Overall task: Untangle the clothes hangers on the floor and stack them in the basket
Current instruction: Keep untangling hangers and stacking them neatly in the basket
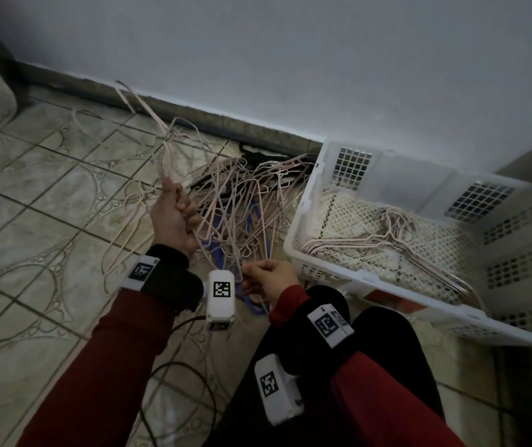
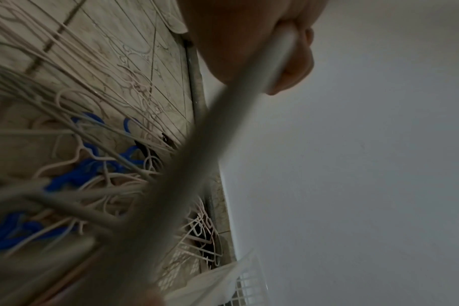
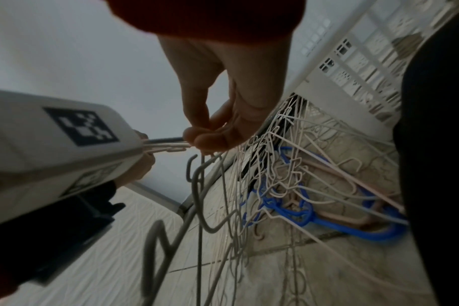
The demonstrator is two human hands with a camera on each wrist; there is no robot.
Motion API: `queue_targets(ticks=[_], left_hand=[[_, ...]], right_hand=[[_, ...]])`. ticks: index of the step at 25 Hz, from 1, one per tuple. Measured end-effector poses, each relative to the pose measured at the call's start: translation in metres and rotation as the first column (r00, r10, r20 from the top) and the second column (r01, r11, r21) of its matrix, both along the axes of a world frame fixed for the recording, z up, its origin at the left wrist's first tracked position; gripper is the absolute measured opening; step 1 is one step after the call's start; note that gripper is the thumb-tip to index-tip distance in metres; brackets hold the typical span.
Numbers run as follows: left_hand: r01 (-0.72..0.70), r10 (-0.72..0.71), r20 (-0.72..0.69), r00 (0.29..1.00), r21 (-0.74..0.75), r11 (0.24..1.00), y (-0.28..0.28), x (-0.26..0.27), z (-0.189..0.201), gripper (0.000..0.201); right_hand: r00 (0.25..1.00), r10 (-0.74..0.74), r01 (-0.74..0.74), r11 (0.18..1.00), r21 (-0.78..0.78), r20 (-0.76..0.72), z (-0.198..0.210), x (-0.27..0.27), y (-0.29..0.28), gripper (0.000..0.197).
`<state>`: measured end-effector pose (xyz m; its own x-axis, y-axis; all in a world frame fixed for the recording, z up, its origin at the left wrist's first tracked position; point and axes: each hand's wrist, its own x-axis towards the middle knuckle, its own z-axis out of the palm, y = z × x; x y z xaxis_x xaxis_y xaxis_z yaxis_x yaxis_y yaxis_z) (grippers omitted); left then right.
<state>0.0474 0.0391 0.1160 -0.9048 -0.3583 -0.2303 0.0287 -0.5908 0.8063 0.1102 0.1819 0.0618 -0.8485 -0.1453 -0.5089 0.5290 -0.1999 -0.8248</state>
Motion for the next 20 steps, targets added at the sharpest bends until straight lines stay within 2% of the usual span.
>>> queue_targets(ticks=[3, 6, 7, 9, 13, 15, 17, 20], left_hand=[[0.002, -0.002, -0.025, 1.0, 0.022, 1.0, 0.007, 0.0, -0.002, 0.036], [-0.014, 0.018, -0.069, 0.997, 0.055, 0.998, 0.019, -0.009, 0.006, 0.036], [-0.015, 0.021, -0.083, 0.996, 0.064, 0.998, 0.02, -0.013, 0.011, 0.037], [0.005, 0.001, -0.098, 0.995, 0.061, 0.998, 0.015, -0.02, 0.019, 0.038], [0.093, -0.084, -0.113, 0.99, 0.086, 0.992, -0.009, -0.012, 0.027, 0.039], [0.151, -0.143, -0.097, 0.985, 0.08, 0.985, -0.01, -0.005, 0.027, 0.04], [0.235, -0.233, -0.053, 0.971, 0.027, 0.972, -0.001, 0.002, 0.027, 0.04], [0.413, -0.419, 0.006, 0.908, -0.18, 0.893, 0.027, 0.021, 0.014, 0.033]], right_hand=[[0.999, 0.015, -0.014, 1.0, -0.02, 0.035, -0.003, 0.003, 0.005, 0.027], [0.982, 0.177, -0.182, 0.98, 0.077, 0.071, -0.007, 0.017, -0.006, 0.015], [0.975, 0.205, -0.213, 0.973, 0.092, 0.086, -0.008, 0.022, -0.011, 0.02], [0.982, 0.158, -0.165, 0.984, 0.068, 0.099, -0.012, 0.021, -0.012, 0.015], [0.999, -0.046, 0.046, 0.999, 0.003, 0.01, -0.011, -0.015, 0.014, 0.027], [0.997, -0.076, 0.076, 0.997, 0.003, -0.029, -0.001, -0.033, 0.018, 0.027], [0.998, -0.02, 0.021, 1.0, 0.018, -0.067, 0.013, -0.043, 0.018, 0.027], [0.965, 0.097, -0.049, 0.979, 0.196, -0.243, 0.03, -0.051, 0.021, 0.018]])
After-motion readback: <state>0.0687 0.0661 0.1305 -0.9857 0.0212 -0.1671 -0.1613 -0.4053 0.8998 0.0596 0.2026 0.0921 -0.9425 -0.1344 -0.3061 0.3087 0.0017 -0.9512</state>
